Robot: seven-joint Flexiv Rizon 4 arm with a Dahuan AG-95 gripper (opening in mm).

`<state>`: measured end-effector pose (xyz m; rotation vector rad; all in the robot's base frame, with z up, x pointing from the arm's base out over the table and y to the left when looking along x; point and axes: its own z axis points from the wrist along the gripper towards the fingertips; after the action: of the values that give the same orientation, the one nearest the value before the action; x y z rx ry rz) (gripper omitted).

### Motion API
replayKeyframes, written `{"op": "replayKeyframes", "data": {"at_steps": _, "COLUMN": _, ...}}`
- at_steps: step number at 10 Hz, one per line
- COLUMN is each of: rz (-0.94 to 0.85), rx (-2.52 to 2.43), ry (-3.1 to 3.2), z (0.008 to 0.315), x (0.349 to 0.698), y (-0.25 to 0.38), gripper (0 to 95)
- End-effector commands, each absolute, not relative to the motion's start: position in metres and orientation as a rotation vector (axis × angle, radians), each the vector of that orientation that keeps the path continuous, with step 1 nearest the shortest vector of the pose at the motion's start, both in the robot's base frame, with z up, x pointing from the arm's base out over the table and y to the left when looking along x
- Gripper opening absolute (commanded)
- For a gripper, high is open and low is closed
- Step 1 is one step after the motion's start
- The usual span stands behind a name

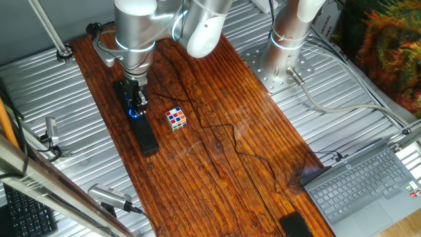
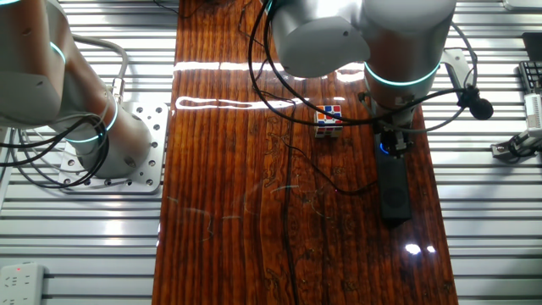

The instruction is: Turn the knob to increase the volume of the speaker

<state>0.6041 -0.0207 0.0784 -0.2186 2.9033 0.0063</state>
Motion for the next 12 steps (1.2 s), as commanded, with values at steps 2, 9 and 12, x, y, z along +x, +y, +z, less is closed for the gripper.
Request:
{"op": "replayKeyframes", "data": {"at_steps": 2, "rz": 0.010, "rx": -0.220, "ry": 2.905, "z": 0.0784, "x": 0.6038, "y": -0.0206, "gripper": 38.0}}
{"op": "replayKeyframes", "data": {"at_steps": 9, "rz": 0.004, "rx": -0.241, "ry": 2.909, "z": 0.0781, "x": 0.6035, "y": -0.0207, "gripper": 38.0}}
{"op": "replayKeyframes", "data": {"at_steps": 12, "rz": 0.002, "rx": -0.254, "ry": 2.904, "z": 0.0778, "x": 0.6032, "y": -0.0209, "gripper": 38.0}}
